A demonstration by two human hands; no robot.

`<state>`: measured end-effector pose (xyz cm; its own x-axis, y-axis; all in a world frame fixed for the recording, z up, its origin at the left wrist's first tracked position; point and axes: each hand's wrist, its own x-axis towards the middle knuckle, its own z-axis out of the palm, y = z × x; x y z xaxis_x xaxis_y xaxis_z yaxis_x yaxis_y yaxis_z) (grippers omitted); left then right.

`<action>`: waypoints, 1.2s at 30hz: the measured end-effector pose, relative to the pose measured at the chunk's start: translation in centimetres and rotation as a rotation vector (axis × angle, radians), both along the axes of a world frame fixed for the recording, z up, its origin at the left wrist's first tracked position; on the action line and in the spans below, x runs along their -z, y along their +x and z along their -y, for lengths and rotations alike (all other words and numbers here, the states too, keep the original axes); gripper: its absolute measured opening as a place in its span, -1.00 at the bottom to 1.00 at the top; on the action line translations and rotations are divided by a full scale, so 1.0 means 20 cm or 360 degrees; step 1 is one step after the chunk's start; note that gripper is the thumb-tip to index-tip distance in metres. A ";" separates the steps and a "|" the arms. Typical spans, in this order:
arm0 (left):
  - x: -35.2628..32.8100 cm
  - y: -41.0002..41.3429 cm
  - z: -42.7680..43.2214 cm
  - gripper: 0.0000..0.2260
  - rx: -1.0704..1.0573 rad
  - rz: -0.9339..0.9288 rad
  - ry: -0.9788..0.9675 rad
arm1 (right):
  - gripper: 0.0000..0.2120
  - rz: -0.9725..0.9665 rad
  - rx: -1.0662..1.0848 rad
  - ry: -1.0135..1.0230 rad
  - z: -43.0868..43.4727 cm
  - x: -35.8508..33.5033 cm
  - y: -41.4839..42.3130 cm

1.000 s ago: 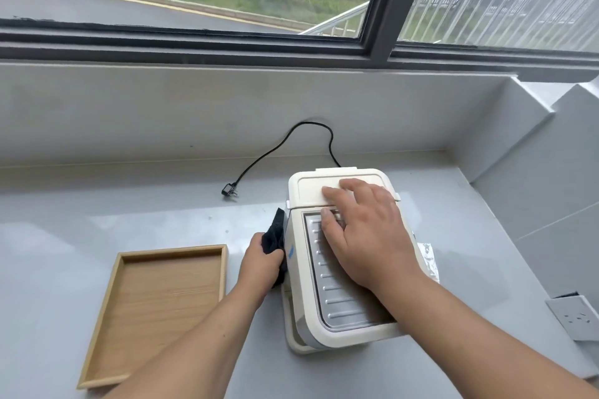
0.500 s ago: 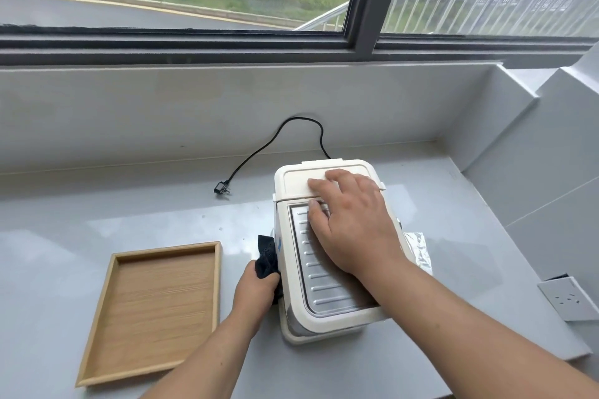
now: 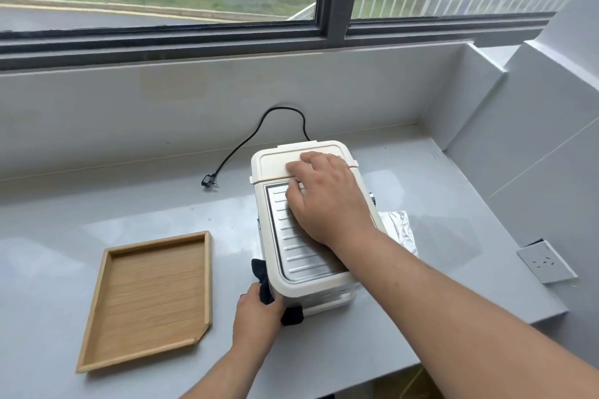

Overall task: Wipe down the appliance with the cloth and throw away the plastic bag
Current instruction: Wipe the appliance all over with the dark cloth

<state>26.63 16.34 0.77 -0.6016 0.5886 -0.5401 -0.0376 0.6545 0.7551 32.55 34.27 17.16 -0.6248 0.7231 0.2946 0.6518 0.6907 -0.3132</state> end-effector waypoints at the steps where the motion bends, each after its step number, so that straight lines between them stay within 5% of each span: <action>1: -0.01 0.02 0.01 -0.78 -0.0015 -0.0008 -0.0018 | -0.74 -0.0023 -0.0017 -0.0009 0.00 0.00 0.01; 9: -0.10 0.07 0.03 -0.50 0.0061 0.0214 -0.0104 | -0.75 -0.0218 -0.0234 0.0122 0.14 -0.04 0.24; 18: -0.21 0.14 0.03 -0.58 0.0238 0.0329 -0.0169 | -0.81 -0.0625 -0.0099 0.0328 0.35 0.19 0.71; 26: -0.18 0.35 -0.07 -0.79 -0.0031 0.0543 -0.0222 | -0.81 -0.0241 -0.0147 -0.0242 0.56 0.61 0.86; 31: -0.15 0.43 -0.18 -0.81 -0.0025 0.0781 -0.0219 | -0.43 0.0159 0.0093 -0.0984 0.54 0.74 0.86; 36: -0.14 0.48 -0.26 -0.78 -0.0030 0.0971 -0.0208 | -0.41 0.0108 0.0292 -0.1026 0.51 0.83 0.83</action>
<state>36.24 21.49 3.51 -0.1714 0.4867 -0.8566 -0.4495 0.7351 0.5076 49.12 24.16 0.59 -0.4767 0.8375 -0.2672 0.7735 0.2552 -0.5801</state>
